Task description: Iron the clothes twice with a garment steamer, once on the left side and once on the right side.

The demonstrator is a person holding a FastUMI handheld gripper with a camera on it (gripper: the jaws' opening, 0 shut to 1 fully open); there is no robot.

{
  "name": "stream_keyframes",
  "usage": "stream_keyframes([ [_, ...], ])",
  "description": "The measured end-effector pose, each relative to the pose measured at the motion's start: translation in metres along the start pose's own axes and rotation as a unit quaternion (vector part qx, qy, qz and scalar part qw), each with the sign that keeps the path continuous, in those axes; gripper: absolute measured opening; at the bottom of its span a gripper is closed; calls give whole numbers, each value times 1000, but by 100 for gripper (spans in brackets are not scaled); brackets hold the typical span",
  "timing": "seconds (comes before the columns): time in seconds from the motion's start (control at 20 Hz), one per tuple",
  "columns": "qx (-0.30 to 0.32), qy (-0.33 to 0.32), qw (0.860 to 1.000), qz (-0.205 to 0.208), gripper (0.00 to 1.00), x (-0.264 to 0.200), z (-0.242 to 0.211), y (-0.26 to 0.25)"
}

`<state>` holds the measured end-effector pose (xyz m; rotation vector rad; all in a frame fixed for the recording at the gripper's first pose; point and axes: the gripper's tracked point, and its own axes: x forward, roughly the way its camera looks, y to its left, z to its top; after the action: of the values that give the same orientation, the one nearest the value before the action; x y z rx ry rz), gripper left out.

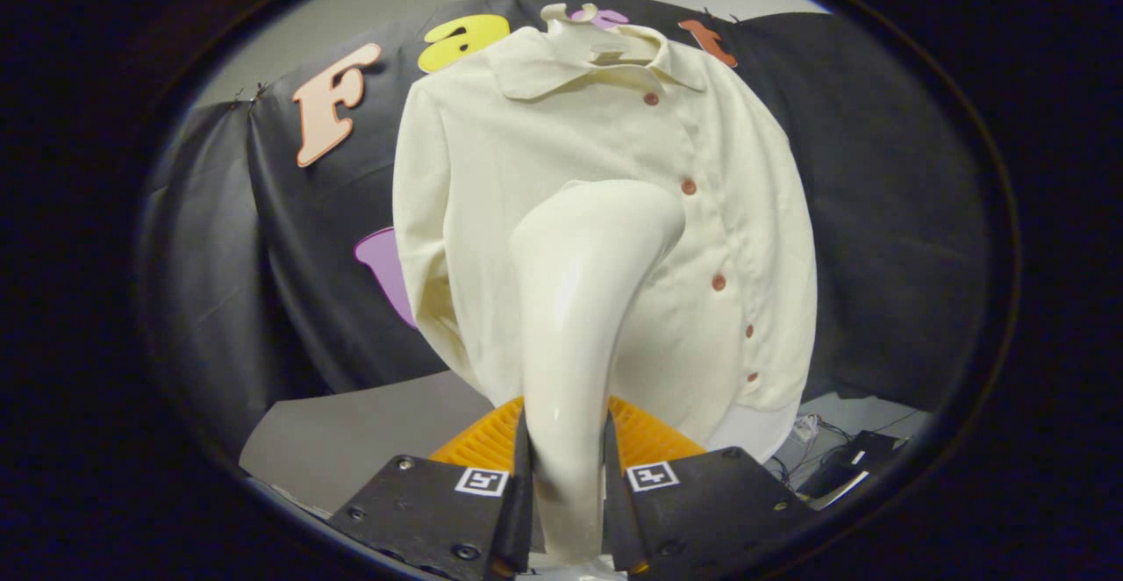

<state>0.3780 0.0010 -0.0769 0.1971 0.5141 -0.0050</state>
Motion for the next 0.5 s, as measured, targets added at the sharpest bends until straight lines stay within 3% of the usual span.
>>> stream_keyframes([
  [0.5,-3,29,999,19,35,10,-68,-26],
])
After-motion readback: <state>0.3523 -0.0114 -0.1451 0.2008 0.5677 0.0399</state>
